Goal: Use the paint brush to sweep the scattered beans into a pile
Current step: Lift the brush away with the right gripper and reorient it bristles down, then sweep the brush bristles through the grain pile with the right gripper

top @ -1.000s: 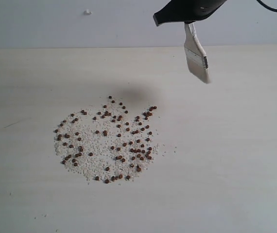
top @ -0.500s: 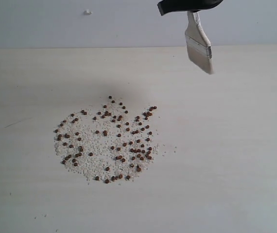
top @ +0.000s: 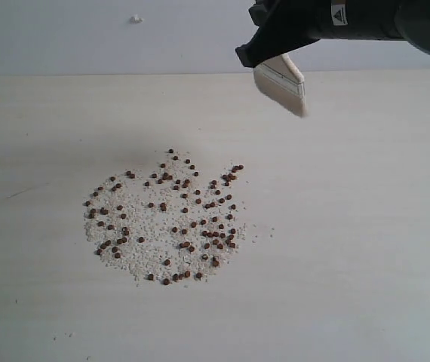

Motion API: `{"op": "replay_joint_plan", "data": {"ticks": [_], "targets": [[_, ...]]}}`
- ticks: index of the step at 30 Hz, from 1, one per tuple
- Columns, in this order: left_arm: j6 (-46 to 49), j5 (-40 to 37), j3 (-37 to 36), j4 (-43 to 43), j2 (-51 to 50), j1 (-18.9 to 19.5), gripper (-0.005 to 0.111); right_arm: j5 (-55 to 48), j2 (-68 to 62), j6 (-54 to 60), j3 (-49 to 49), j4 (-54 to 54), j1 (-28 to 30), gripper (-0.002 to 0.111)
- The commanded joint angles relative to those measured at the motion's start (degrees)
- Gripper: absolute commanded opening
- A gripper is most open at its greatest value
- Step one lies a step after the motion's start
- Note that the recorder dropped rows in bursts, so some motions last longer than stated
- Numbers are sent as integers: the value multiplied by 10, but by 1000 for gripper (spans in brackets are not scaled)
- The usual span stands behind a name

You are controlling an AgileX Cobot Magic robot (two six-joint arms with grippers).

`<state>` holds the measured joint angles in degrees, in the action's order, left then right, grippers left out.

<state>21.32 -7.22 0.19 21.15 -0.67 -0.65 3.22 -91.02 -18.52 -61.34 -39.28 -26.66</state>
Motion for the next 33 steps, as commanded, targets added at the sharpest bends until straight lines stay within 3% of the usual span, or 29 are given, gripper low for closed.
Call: {"op": "replay_joint_plan", "data": {"ticks": [1, 4, 6, 9, 11, 14, 17, 24, 33], "targets": [[-22, -7, -2, 7, 3, -3, 0, 44, 23, 35, 2, 0, 2, 0], [-22, -8, -2, 4, 3, -3, 0, 49, 22, 62, 2, 2, 2, 0], [-22, -8, -2, 4, 3, -3, 0, 68, 22, 119, 2, 69, 9, 0], [-22, -8, -2, 4, 3, -3, 0, 92, 22, 247, 2, 217, 29, 0], [-22, -8, -2, 4, 3, -3, 0, 124, 21, 449, 3, 421, 61, 0], [-22, -8, -2, 4, 3, -3, 0, 138, -3, 597, 4, 589, 82, 0], [-22, -8, -2, 4, 3, -3, 0, 164, -67, 613, 9, 600, 62, 0], [-22, -8, -2, 4, 3, -3, 0, 426, -154, 630, 76, 688, -24, 0], [-22, -8, -2, 4, 3, -3, 0, 384, -218, 638, 79, 697, -68, 0]]}}
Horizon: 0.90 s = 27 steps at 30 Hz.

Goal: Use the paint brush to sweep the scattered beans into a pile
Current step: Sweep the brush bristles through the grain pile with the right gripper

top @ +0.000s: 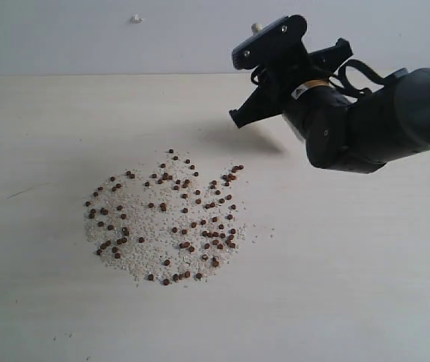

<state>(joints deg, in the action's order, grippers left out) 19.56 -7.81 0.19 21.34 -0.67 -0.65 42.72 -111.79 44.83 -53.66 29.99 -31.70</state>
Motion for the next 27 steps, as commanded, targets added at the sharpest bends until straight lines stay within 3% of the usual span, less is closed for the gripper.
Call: {"op": "replay_joint_plan", "data": {"ticks": [1, 14, 27], "targets": [[-4, -2, -2, 2, 3, -3, 0, -20, -10, 4, 3, 8, -24, 0], [-4, -2, -2, 2, 3, -3, 0, -97, -10, -79, 2, 16, -86, 0], [-4, -2, -2, 2, 3, -3, 0, -100, -9, -185, -1, 15, -149, 0]]}}
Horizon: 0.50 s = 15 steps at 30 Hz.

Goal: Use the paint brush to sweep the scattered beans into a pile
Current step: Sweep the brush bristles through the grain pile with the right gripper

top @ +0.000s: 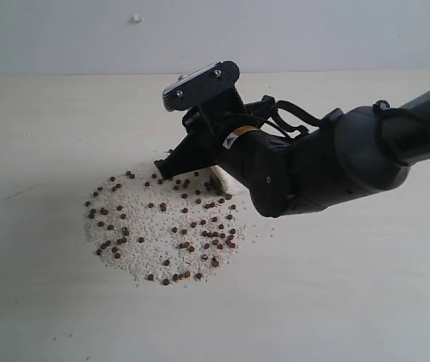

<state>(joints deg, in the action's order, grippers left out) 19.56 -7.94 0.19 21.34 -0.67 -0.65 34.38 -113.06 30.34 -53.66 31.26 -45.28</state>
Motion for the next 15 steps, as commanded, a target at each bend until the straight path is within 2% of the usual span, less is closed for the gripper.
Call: {"op": "replay_joint_plan", "data": {"ticks": [1, 9, 15], "targets": [[-4, -1, -2, 2, 3, -3, 0, -21, 3, -57, -1, 2, -17, 0], [-4, -1, -2, 2, 3, -3, 0, -72, 52, -86, 0, 0, -24, 0], [-4, -1, -2, 2, 3, -3, 0, -104, 125, 31, 0, 4, -23, 0]]}}
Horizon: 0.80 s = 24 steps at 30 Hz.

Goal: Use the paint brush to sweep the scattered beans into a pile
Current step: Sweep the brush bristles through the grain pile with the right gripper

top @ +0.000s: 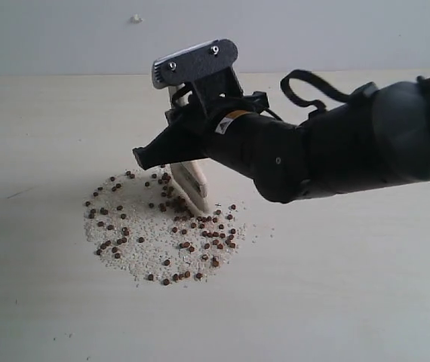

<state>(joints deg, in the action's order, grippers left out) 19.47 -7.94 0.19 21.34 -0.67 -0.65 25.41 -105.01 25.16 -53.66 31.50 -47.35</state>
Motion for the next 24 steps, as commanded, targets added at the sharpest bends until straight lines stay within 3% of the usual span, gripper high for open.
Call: {"op": "replay_joint_plan", "data": {"ticks": [1, 6, 8, 9, 11, 13, 24], "targets": [[-4, -1, -2, 2, 3, -3, 0, -15, 53, 114, 0, 2, -2, 0], [-4, -1, -2, 2, 3, -3, 0, 18, 58, 218, 0, -21, 17, 0], [-4, -1, -2, 2, 3, -3, 0, 32, 44, 232, 0, -85, 35, 0], [-4, -1, -2, 2, 3, -3, 0, 32, 34, 231, 0, -168, 45, 0], [-4, -1, -2, 2, 3, -3, 0, 53, 8, 172, 0, -349, 68, 0], [-4, -1, -2, 2, 3, -3, 0, 90, -19, 110, -12, -462, 89, 0], [-4, -1, -2, 2, 3, -3, 0, 124, -163, -156, -164, -728, 160, 0]]}}
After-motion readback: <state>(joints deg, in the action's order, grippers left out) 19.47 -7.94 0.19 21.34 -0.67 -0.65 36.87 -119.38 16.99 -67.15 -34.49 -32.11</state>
